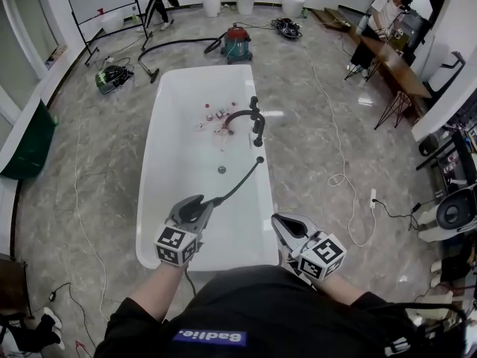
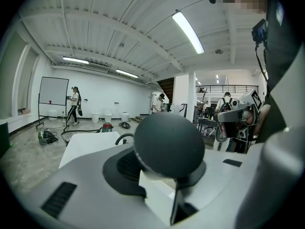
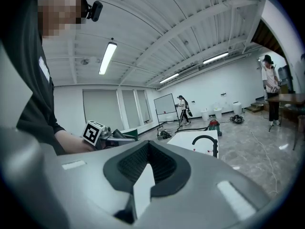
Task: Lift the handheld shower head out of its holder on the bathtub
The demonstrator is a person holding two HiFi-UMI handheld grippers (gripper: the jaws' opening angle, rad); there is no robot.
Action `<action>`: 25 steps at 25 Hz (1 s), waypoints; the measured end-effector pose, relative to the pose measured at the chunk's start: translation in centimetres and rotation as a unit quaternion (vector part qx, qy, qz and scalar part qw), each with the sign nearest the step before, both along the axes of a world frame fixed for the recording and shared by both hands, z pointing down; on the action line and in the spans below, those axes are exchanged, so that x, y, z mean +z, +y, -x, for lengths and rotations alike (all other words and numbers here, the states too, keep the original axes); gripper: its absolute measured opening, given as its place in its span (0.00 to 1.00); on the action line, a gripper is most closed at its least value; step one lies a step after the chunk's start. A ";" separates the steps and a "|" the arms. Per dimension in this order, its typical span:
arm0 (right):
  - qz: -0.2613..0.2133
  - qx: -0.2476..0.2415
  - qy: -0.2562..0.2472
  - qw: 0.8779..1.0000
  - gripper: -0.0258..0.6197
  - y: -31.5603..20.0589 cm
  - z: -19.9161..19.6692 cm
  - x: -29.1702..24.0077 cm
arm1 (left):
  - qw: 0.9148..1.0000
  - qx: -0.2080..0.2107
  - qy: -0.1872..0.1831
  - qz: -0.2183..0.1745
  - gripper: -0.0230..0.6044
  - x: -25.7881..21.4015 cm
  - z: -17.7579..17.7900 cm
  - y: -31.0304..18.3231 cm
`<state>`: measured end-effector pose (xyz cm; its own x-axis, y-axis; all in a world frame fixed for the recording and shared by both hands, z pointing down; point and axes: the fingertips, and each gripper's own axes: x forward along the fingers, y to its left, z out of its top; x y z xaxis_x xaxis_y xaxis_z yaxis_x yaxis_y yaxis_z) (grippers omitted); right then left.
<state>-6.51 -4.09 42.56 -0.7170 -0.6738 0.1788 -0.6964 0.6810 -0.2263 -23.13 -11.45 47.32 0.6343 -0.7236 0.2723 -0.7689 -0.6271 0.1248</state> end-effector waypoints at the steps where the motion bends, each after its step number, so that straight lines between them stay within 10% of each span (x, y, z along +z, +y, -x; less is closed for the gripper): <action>1: 0.001 -0.001 0.000 1.000 0.04 0.0 0.3 -0.1 | 1.000 0.000 0.001 0.000 0.22 -0.3 0.3 0.3; 25: -0.001 -0.036 -0.004 0.999 0.04 1.2 3.5 -0.9 | 0.998 0.000 0.053 -0.044 0.22 -7.3 -0.2 8.2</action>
<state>-10.04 -2.91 41.69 -0.7647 -0.6212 0.1715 -0.6442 0.7291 -0.2313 -22.93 -3.24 40.01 0.6567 -0.7412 0.1392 -0.7538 -0.6395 0.1511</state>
